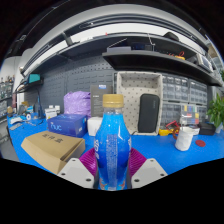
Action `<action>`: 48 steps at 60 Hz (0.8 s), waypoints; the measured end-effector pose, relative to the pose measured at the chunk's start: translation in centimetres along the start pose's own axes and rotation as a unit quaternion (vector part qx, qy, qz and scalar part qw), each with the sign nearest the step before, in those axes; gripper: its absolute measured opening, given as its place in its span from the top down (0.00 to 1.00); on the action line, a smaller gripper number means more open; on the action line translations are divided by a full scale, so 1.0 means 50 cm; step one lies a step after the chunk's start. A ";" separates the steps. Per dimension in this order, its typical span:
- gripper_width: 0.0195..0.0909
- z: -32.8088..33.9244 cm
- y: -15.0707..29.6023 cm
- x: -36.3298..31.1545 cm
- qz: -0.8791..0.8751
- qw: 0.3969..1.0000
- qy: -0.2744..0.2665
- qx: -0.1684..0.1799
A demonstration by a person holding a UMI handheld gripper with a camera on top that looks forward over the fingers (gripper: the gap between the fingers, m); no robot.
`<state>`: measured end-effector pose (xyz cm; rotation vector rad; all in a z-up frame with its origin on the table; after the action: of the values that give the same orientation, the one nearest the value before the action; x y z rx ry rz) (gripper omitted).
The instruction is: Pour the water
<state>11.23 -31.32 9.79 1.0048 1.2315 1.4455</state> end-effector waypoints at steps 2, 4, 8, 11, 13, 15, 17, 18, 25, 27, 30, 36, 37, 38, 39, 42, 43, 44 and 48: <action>0.75 -0.002 -0.001 0.000 -0.001 1.000 0.003 -0.003; 0.75 -0.004 0.000 0.001 -0.002 1.000 0.006 -0.006; 0.75 -0.010 0.004 0.014 -0.018 1.000 0.005 -0.015; 0.75 -0.017 0.009 0.029 -0.029 0.999 0.002 -0.020; 0.75 -0.023 0.020 0.040 -0.040 0.999 -0.004 -0.023; 0.75 -0.027 0.026 0.058 -0.058 0.998 -0.006 -0.018; 0.75 -0.032 0.040 0.077 -0.081 0.997 -0.008 -0.015; 0.75 -0.035 0.048 0.089 -0.093 0.996 -0.010 -0.012; 0.75 -0.065 0.100 0.182 -0.184 0.983 -0.020 -0.008; 0.75 -0.076 0.110 0.208 -0.212 0.977 -0.018 -0.008; 0.75 -0.093 0.130 0.236 -0.257 0.966 -0.017 -0.014; 0.75 -0.115 0.147 0.305 -0.353 0.935 0.008 -0.023; 0.75 -0.121 0.149 0.316 -0.368 0.929 0.010 -0.023; 0.75 -0.125 0.152 0.326 -0.385 0.923 0.012 -0.025; 0.75 -0.130 0.159 0.330 -0.402 0.915 0.010 -0.029; 0.75 -0.141 0.163 0.355 -0.452 0.891 0.023 -0.030; 0.75 -0.145 0.165 0.363 -0.469 0.882 0.025 -0.033; 0.74 -0.150 0.165 0.371 -0.486 0.873 0.026 -0.035; 0.75 -0.161 0.166 0.397 -0.551 0.833 0.024 -0.046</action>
<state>-1.90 -13.85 16.87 0.0626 1.3875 0.5793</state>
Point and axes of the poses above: the point between the fingertips, and its own axes, seen from behind it with the camera up: x to the right, y up, z backward, against the way the camera looks, the point moved 5 cm from there along z, backward, against the way the camera looks
